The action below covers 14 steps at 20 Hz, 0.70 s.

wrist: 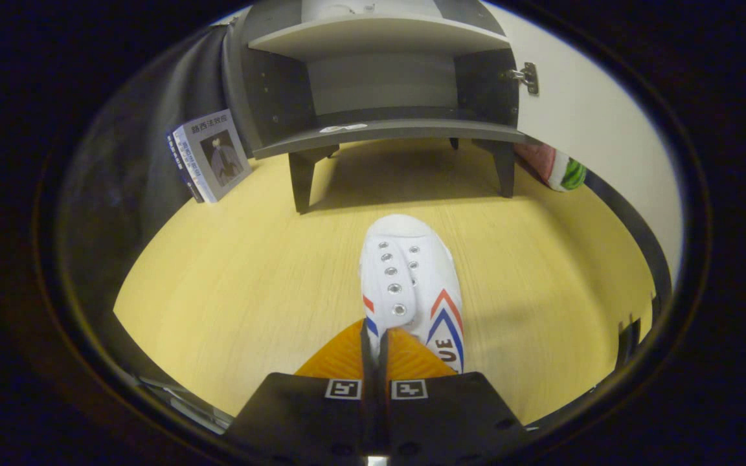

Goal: Open the shoe cabinet door, grab the shoes and put them into the shoe cabinet, then close the shoe cabinet door.

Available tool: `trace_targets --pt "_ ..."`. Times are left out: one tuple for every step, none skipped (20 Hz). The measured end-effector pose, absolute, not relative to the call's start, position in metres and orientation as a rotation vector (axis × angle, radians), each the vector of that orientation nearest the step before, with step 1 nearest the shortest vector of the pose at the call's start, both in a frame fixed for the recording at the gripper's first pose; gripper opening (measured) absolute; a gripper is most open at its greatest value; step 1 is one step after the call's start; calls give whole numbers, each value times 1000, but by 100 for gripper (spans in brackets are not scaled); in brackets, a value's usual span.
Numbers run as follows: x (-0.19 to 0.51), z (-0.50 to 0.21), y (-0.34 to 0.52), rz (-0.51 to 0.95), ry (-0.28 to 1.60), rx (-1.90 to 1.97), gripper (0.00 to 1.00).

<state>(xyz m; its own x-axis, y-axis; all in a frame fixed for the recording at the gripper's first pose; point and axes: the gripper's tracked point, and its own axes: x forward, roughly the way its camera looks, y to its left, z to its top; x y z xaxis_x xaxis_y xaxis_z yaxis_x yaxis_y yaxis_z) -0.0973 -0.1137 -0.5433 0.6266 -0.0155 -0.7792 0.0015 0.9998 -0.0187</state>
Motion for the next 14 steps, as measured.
trace_targets --pt "-95 -536 -114 -20 881 -11 3" --pt "-91 -528 -116 -30 865 -10 2" --pt "-86 -520 -116 -35 852 -10 2" --pt "-81 -512 -115 -39 839 -9 2" --pt "-78 -505 -115 -44 829 -8 2" --pt "-76 -497 -114 -47 823 -5 2" --pt "-74 -490 -112 -51 819 -1 2" --pt "-72 -482 -110 -56 812 6 2" --pt "-70 -473 -107 -62 802 11 2" --pt "-68 -462 -104 -70 788 15 2" --pt "-65 -450 -103 -80 769 17 2" --pt "-62 -436 -102 -90 746 20 2" --pt "-58 -420 -101 -102 720 23 2" --pt "-53 -402 -100 -112 689 26 2"
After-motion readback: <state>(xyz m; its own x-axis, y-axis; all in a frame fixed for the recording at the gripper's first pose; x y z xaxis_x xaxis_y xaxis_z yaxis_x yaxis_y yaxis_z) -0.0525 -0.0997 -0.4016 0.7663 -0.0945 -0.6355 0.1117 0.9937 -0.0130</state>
